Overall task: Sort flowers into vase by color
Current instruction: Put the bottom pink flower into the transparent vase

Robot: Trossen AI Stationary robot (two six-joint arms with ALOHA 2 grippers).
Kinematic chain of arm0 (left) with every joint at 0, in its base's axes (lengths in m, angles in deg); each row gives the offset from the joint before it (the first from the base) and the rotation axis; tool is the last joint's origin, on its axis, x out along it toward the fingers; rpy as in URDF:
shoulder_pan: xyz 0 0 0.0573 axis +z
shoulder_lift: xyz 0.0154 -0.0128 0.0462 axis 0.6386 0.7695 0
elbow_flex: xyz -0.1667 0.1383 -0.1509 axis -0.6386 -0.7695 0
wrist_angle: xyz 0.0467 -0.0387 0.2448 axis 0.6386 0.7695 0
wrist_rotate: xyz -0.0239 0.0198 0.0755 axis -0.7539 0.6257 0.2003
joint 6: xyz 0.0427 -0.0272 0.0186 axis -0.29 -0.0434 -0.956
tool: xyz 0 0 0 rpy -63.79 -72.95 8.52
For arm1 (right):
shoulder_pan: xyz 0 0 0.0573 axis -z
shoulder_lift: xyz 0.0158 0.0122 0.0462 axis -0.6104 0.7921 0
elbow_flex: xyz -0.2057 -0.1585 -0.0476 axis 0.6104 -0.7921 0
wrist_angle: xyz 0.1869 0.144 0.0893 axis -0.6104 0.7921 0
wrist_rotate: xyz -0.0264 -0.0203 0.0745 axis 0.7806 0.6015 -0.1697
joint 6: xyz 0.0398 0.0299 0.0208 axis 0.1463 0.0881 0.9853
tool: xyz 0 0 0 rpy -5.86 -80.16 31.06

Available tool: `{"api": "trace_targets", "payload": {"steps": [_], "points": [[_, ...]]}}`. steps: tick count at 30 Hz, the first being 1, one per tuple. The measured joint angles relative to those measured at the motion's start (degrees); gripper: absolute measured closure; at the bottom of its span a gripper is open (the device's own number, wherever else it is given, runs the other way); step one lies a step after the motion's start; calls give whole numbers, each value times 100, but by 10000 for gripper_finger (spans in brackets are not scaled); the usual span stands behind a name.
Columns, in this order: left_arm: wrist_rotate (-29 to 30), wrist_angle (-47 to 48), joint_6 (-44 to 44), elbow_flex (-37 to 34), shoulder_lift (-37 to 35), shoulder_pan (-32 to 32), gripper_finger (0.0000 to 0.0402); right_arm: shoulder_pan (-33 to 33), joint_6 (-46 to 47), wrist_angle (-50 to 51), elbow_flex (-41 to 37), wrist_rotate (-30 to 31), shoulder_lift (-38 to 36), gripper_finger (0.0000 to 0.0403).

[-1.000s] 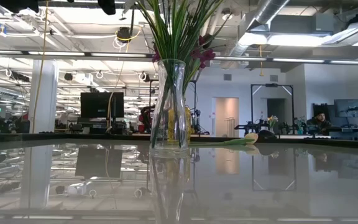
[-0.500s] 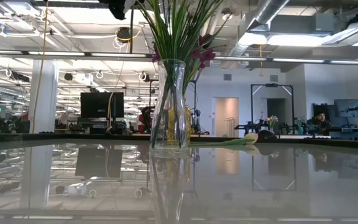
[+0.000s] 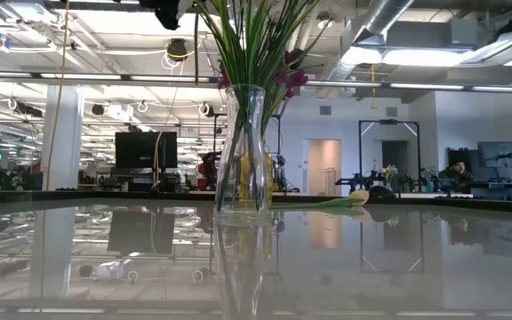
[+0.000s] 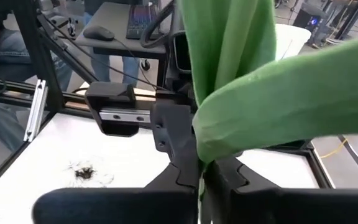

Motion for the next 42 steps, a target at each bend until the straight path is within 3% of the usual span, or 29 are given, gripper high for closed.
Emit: {"api": "trace_targets", "payload": {"steps": [5, 10, 17, 23, 28, 31, 37, 42], "points": [[66, -145, -138, 0, 0, 2, 400, -8, -33, -71, 2, 2, -2, 325], [99, -377, -232, 0, 0, 4, 401, -2, 90, -67, 61, 7, -2, 253], [170, -680, -279, 0, -284, 4, 401, 46, -175, 1398, 585, 76, -266, 169], [156, -865, -200, -337, -1143, -21, 401, 42, 143, 2744, 651, 356, -837, 167], [113, -2002, 100, -1217, -1663, -133, 401, -79, 648, 3638, 550, 491, -1410, 177], [223, -2786, 288, -1804, -1737, -162, 401, -317, 800, 3603, 177, 802, -1833, 179], [881, -3572, 908, -2621, -1473, -164, 401, -1091, 1220, 3060, -1096, 2208, -2892, 179], [642, -4247, 1564, -2664, -597, -242, 401, -1588, 1371, 1890, -2312, 2555, -3596, 179]]}}
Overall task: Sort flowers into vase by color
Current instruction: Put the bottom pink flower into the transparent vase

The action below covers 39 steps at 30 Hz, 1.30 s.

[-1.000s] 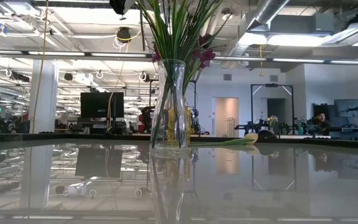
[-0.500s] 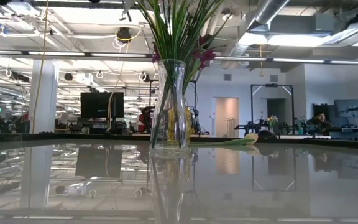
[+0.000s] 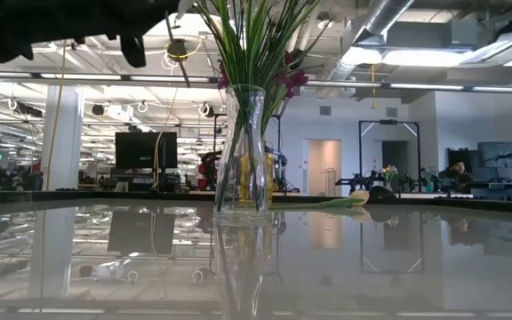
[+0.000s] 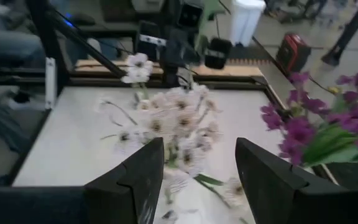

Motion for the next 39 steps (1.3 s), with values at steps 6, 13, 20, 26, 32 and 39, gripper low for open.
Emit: {"api": "trace_targets", "payload": {"steps": [6, 13, 20, 26, 32, 39], "points": [[-38, -1364, 342, 39, 1254, -200, 401, -223, 7, -816, -768, 30, -308, 179], [-238, -2033, 683, 345, 2131, -217, 401, -217, 6, -881, -841, 31, -310, 179], [-240, -2065, 611, 622, 2462, -217, 401, -219, 1, -914, -838, 26, -303, 179], [-238, -1924, 530, 748, 2489, -217, 401, -219, -10, -936, -838, 17, -290, 179], [-229, -1590, 473, 809, 2489, -217, 401, -219, -7, -969, -838, 13, -290, 179], [-216, -1386, 475, 811, 2489, -217, 401, -219, -7, -975, -838, 11, -290, 179]]}}
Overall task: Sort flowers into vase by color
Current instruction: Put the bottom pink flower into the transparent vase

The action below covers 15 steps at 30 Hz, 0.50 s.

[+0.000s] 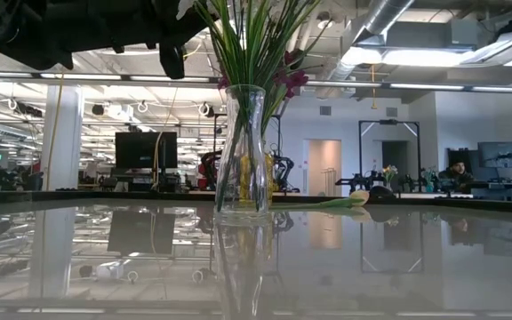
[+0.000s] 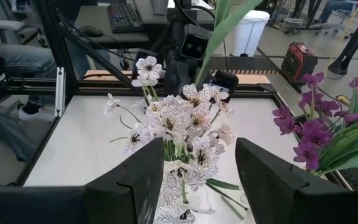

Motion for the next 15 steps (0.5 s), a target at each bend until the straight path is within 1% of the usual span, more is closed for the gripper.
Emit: {"api": "trace_targets", "payload": {"steps": [3, 8, 15], "points": [[21, 157, 15, 0, 0, -3, 401, 0, 2, -19, 0, 0, 17, 179], [137, 211, -45, 0, 0, -88, 401, 0, 13, -39, 2, -2, 33, 179], [152, 255, -34, 19, 83, -155, 401, 13, 10, -85, 2, -2, 35, 179]]}}
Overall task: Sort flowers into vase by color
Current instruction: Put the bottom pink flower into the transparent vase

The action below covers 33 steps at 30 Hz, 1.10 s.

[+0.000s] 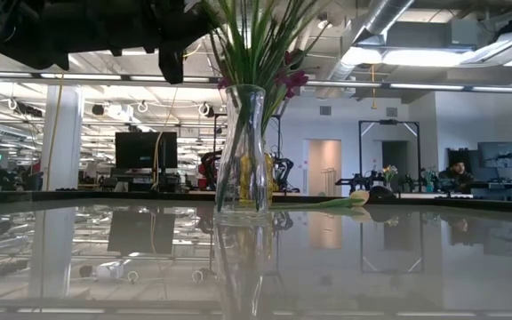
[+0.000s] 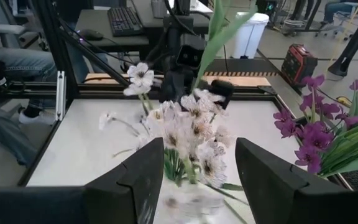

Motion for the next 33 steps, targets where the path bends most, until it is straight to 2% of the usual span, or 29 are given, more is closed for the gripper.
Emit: {"api": "trace_targets", "payload": {"steps": [9, 18, 27, 33], "points": [[-150, 2, -75, 398, 590, -2, 401, 1, -4, -72, 2, 0, 0, 179], [-64, 124, -139, 412, 566, 4, 401, -11, 7, -44, 2, -20, 0, 179], [-122, 382, -248, 412, 99, 7, 401, -11, -15, -40, 2, -22, 0, 179], [-144, 386, -331, 411, 46, 7, 401, -11, -13, -35, 2, -22, 0, 179]]}}
